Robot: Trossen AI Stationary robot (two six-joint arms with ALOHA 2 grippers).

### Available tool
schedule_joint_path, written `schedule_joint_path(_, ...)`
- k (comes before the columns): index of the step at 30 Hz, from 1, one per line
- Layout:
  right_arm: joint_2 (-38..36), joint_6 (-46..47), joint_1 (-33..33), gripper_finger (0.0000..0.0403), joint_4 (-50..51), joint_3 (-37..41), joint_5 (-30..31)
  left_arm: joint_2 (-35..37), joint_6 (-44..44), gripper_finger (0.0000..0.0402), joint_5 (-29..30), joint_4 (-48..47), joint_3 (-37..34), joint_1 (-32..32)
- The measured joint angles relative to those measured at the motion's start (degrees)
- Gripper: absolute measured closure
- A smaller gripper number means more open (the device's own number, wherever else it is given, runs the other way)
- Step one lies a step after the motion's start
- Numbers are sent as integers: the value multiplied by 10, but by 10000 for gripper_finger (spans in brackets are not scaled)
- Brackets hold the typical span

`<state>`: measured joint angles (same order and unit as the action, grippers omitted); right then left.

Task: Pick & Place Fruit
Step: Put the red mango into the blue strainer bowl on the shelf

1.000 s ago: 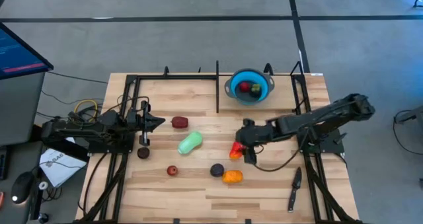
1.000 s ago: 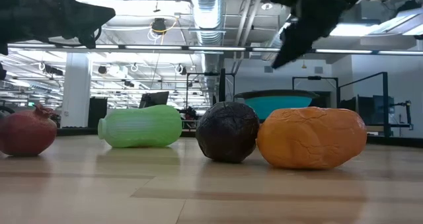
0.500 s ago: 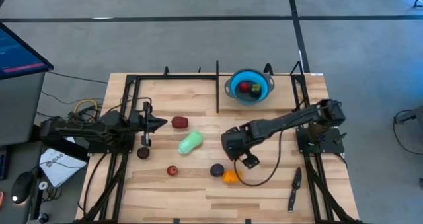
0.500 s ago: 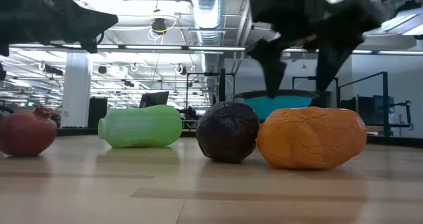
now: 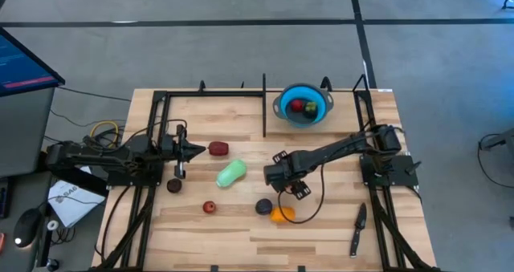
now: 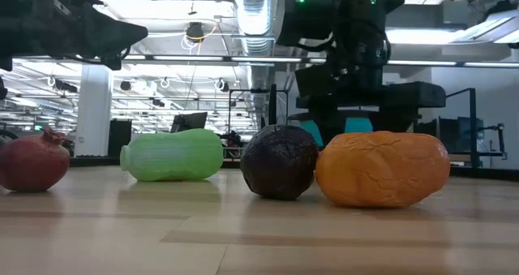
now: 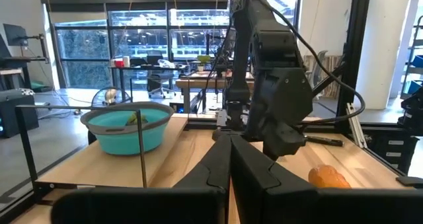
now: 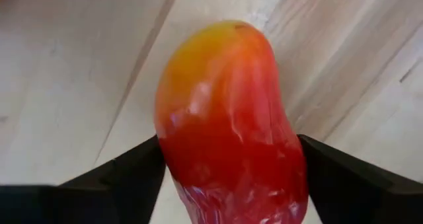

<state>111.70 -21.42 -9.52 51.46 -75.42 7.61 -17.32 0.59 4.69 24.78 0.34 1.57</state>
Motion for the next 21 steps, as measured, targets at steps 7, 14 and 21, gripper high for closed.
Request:
schedule_joint_path(7,-77,110,20,136,6,2,-6,0,0,399,0,2,0,0)
schedule_joint_path(14,-254,228,81,128,-37,2,12,0,0,399,0,3,0,0)
schedule_joint_path(21,-336,259,242,127,-126,23,43,0,0,399,0,8,0,0)
